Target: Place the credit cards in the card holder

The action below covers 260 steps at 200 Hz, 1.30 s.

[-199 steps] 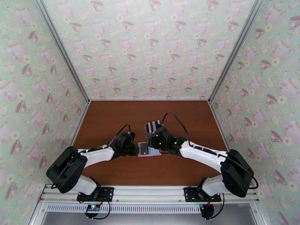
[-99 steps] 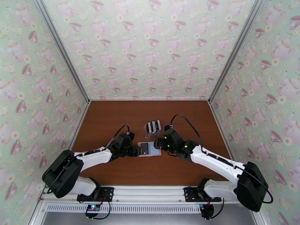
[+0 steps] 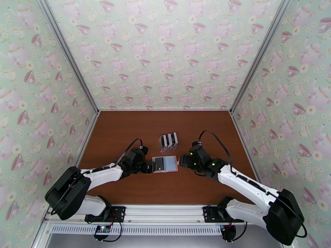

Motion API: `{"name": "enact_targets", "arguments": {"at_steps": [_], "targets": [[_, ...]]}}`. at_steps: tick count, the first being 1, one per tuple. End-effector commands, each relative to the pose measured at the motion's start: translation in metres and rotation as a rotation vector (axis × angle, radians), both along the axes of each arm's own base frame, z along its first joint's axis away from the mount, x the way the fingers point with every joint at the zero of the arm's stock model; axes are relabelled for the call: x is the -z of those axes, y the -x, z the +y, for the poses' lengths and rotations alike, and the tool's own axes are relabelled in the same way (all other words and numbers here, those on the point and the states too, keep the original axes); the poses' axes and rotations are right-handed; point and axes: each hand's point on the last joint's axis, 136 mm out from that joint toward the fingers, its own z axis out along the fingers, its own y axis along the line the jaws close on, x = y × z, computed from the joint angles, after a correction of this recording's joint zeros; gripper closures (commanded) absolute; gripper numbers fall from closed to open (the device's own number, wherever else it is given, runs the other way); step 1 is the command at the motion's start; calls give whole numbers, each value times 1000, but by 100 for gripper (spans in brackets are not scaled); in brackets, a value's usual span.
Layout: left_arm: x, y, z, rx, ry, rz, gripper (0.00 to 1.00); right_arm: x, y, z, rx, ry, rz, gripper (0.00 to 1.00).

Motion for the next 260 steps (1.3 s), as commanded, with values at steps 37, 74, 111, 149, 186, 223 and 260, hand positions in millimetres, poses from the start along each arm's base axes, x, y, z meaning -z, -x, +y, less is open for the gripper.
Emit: {"name": "enact_targets", "arguments": {"at_steps": [37, 74, 111, 149, 186, 223, 260], "targets": [[15, 15, 8, 2, -41, 58, 20, 15, 2, -14, 12, 49, 37, 8], [14, 14, 7, 7, -38, 57, 20, 25, 4, -13, 17, 35, 54, 8], [13, 12, 2, 14, -26, 63, 37, 25, 1, 0, -5, -18, 50, 10], [15, 10, -2, 19, -26, 74, 53, 24, -7, 13, -28, -55, 47, 15], [18, 9, -3, 23, -35, 84, 62, 28, -14, 31, -66, -76, 59, 25], [19, 7, -4, 21, -36, 89, 66, 28, -22, 54, -107, -91, 57, 31], [20, 7, -3, 19, -41, 92, 68, 29, -31, 63, -113, -84, 59, 33]]}}
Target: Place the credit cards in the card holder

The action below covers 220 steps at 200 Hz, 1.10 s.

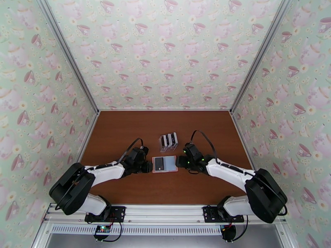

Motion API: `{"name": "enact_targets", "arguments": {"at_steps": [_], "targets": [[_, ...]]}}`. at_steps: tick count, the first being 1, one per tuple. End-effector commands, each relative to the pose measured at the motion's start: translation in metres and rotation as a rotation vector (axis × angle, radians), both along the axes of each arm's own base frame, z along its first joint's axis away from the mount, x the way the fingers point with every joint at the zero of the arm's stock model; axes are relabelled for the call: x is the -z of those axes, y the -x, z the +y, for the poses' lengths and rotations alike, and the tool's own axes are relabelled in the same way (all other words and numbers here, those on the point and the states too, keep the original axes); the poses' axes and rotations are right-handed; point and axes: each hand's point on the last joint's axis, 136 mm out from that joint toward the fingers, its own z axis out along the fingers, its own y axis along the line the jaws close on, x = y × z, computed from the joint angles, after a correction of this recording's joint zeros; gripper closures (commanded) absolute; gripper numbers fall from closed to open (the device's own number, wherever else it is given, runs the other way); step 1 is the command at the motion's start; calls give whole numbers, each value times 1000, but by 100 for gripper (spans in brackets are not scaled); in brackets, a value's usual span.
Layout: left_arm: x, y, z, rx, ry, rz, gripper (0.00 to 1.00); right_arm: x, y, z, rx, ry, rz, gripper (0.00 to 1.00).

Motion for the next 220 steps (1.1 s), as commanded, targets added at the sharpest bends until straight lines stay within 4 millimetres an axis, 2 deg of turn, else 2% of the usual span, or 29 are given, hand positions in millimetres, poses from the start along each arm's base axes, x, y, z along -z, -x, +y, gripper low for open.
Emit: {"name": "enact_targets", "arguments": {"at_steps": [1, 39, 68, 134, 165, 187, 211, 220], "targets": [[9, 9, -2, 23, -12, 51, 68, -8, -12, 15, -12, -29, -20, 33], [10, 8, -3, 28, -16, 57, 69, 10, -19, 21, -20, -12, 2, 41], [12, 7, -4, 32, -20, 61, 72, 13, -22, 25, -22, -18, 5, 49], [15, 5, -8, 43, -12, 77, 74, 20, -24, 32, -41, -21, 25, 77], [17, 5, -10, 48, -4, 85, 75, 21, -23, 30, -41, -13, 28, 84], [18, 6, -11, 51, -4, 87, 75, 18, -21, 29, -42, -13, 29, 95], [18, 5, -12, 53, 1, 90, 75, 7, -19, 31, -47, -31, 15, 100], [18, 5, -12, 52, 3, 91, 80, 1, -18, 33, -50, -40, 6, 100]]}}
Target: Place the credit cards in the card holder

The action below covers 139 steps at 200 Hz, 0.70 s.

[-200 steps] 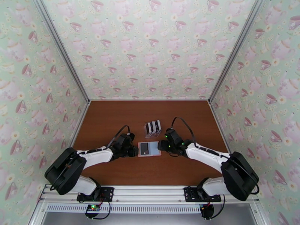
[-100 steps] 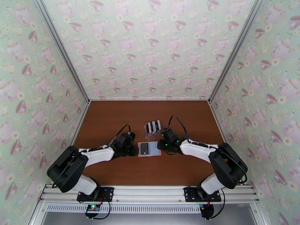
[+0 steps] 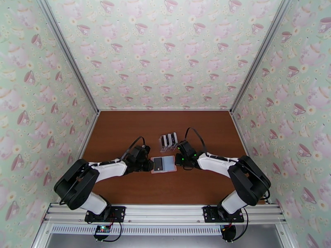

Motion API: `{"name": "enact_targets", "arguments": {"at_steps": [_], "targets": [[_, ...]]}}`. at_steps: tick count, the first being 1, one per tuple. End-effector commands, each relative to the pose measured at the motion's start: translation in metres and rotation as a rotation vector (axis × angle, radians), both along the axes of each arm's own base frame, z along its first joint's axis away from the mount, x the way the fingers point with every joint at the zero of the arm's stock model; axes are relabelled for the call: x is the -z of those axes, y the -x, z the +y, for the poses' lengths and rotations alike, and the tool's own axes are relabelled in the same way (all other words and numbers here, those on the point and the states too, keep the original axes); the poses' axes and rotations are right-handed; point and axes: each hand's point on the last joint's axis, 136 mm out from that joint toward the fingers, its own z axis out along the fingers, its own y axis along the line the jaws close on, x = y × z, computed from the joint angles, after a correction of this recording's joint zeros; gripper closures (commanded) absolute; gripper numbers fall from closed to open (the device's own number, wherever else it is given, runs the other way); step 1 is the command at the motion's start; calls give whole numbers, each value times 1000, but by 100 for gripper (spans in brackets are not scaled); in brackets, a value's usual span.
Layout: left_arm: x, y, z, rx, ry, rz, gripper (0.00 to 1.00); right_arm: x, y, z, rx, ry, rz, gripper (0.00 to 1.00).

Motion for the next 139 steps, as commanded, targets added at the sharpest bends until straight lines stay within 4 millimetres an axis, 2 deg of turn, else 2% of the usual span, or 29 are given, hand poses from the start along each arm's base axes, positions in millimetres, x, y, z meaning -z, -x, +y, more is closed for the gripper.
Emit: {"name": "enact_targets", "arguments": {"at_steps": [1, 13, 45, 91, 139], "targets": [[15, 12, -2, 38, -7, 66, 80, -25, 0, 12, -26, -50, -33, 100], [16, 13, -3, 41, -8, 70, 85, -33, 2, 16, -31, -65, -42, 100], [16, 12, -4, 44, -2, 70, 89, -53, 7, 29, -51, -103, -69, 100], [16, 13, -5, 47, -3, 72, 90, -75, 10, 40, -65, -139, -96, 100], [16, 12, -5, 45, -2, 73, 90, -89, 18, 56, -95, -177, -107, 100]]}}
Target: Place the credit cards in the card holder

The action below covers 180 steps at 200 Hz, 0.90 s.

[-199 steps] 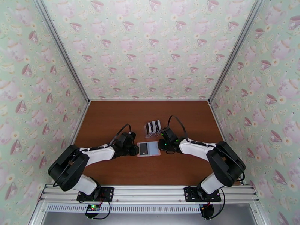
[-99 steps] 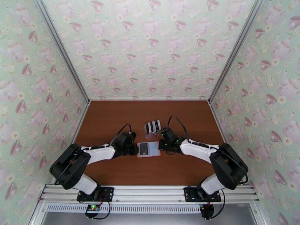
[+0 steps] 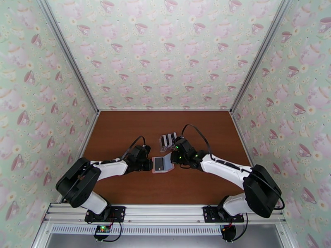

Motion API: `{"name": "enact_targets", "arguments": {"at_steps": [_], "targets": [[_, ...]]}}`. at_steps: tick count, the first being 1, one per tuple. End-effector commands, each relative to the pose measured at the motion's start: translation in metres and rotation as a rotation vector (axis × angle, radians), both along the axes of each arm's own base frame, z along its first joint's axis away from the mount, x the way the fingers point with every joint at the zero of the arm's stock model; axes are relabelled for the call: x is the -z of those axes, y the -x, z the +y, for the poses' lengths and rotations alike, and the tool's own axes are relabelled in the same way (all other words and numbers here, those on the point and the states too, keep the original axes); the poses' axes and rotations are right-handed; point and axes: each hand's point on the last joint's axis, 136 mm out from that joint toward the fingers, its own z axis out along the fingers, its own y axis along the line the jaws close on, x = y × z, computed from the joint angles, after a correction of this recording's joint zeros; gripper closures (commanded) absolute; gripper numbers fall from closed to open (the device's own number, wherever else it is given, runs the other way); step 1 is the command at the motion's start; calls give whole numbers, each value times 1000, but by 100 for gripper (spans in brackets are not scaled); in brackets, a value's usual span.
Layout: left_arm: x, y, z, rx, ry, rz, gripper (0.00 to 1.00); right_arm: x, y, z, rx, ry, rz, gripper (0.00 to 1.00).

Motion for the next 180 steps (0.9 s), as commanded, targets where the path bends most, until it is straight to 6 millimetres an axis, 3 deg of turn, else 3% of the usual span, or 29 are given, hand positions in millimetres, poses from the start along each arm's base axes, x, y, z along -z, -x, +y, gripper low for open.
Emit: {"name": "enact_targets", "arguments": {"at_steps": [1, 107, 180], "targets": [[14, 15, -2, 41, -13, 71, 90, -19, 6, 15, -25, -53, 1, 100], [15, 16, -3, 43, -12, 74, 89, -32, 13, 46, -76, -95, -5, 100], [14, 15, -2, 42, -14, 73, 89, -31, 18, 70, -115, -126, 12, 100]]}}
